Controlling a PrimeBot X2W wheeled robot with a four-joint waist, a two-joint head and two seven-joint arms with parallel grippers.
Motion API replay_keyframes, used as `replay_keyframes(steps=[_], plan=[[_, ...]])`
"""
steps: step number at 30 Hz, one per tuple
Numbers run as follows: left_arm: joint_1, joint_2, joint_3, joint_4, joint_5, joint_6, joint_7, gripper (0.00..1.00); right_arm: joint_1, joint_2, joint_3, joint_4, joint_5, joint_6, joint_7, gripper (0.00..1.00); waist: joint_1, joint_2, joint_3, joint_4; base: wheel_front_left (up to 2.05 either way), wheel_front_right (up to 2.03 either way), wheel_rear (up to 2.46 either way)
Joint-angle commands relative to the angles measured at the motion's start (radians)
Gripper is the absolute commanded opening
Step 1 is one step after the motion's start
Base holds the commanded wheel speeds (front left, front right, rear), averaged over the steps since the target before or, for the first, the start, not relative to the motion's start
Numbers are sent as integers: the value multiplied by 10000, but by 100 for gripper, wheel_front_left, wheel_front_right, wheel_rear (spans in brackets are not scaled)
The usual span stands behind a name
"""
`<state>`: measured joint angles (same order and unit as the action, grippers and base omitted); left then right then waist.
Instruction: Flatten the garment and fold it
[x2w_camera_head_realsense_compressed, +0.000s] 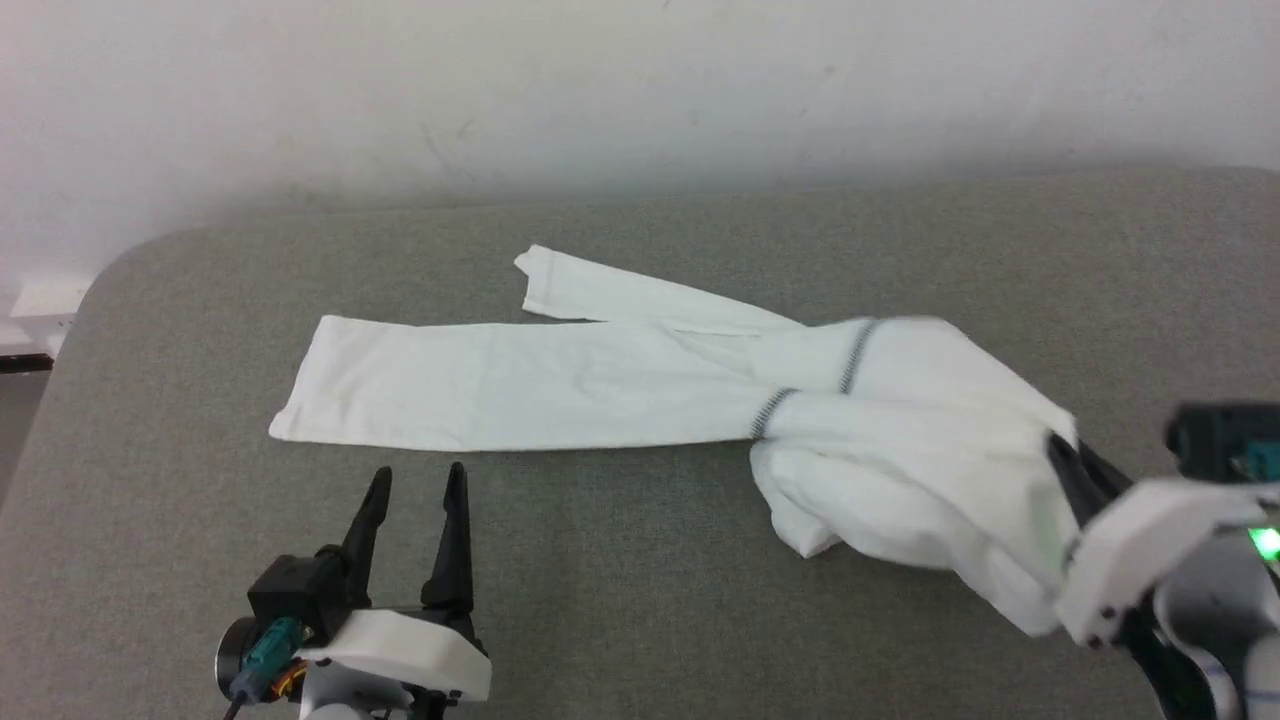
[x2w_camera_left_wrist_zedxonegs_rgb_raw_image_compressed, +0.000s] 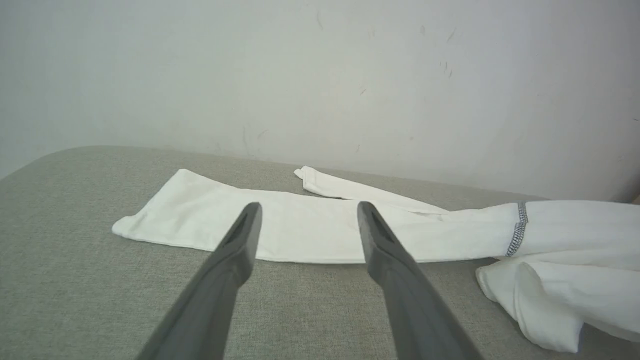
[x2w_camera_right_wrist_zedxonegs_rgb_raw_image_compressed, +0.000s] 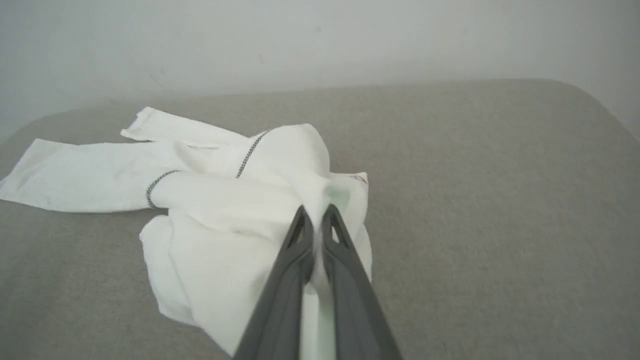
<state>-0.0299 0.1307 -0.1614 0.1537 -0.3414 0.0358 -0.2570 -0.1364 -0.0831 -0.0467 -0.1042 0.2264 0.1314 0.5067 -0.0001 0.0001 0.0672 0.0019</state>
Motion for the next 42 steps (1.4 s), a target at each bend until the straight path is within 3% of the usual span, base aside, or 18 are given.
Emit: replay_keyframes(steps=[1, 6, 8, 9, 15, 18, 24, 32, 42], plan=[[70, -11, 9, -7, 96, -49, -47, 100, 1084, 226, -1006, -383, -160, -7, 249, 0, 1, -1, -89, -148, 0, 0, 0], [130, 11, -10, 105, 69, -64, -47, 100, 2979, 322, -2783, 42, 621, -7, 560, 0, 1, -1, -106, -272, 0, 0, 0], [143, 22, -11, 143, 57, -59, -47, 100, 3346, 324, -2960, 495, 686, -7, 475, 44, 1, -1, -119, -314, 0, 0, 0], [152, 26, -16, 164, 50, -60, -47, 100, 3414, 325, -2993, 707, 831, -7, 334, 100, 1, -1, -133, -329, 0, 0, 0], [148, 42, -90, 288, 31, -63, -29, 100, 3191, 327, -3073, 840, 691, -7, -1424, 100, 1, -1, -235, -321, 0, 0, 0], [189, 70, -120, 332, 37, -22, 18, 100, 2836, 327, -3018, 763, 1069, -7, -2824, 100, 1, -1, -366, -336, 0, 0, 0], [255, 107, -68, 461, -110, 122, 390, 100, 2566, 328, -1834, 250, 346, -7, -4501, 100, 1, -1, -610, -474, 0, 0, 0], [-612, 253, -488, 860, 99, 99, 1408, 100, 2670, 328, 167, -637, -637, -7, -4585, 100, 1, -1, -530, -726, 0, 0, 0], [-3464, -30, -1648, 3112, -67, -971, 4098, 100, 2512, 328, 884, -1113, -943, -7, -4129, 100, 1, -1, 568, -1176, 0, 0, 0]])
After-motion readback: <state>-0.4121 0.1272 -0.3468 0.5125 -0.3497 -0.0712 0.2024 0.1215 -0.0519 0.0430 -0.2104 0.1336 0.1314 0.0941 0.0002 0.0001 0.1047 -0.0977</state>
